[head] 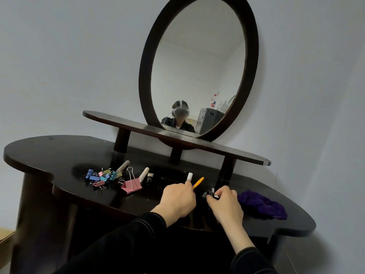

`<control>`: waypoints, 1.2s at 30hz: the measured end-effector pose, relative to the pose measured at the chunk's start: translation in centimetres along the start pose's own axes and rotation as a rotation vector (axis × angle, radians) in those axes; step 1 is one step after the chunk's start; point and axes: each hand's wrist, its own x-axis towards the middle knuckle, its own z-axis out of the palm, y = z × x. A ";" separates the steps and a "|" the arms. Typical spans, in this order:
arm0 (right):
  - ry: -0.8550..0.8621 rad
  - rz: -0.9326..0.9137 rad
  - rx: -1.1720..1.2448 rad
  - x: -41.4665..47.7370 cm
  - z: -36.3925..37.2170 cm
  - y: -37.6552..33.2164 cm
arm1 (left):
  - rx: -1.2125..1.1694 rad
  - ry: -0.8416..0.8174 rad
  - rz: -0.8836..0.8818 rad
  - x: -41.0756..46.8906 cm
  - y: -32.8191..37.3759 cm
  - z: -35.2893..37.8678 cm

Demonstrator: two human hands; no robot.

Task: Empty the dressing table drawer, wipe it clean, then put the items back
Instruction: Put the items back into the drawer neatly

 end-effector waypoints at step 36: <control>-0.135 -0.139 1.088 -21.1 -2.7 2.3 | -1.562 -0.304 -0.003 -19.8 0.2 -1.3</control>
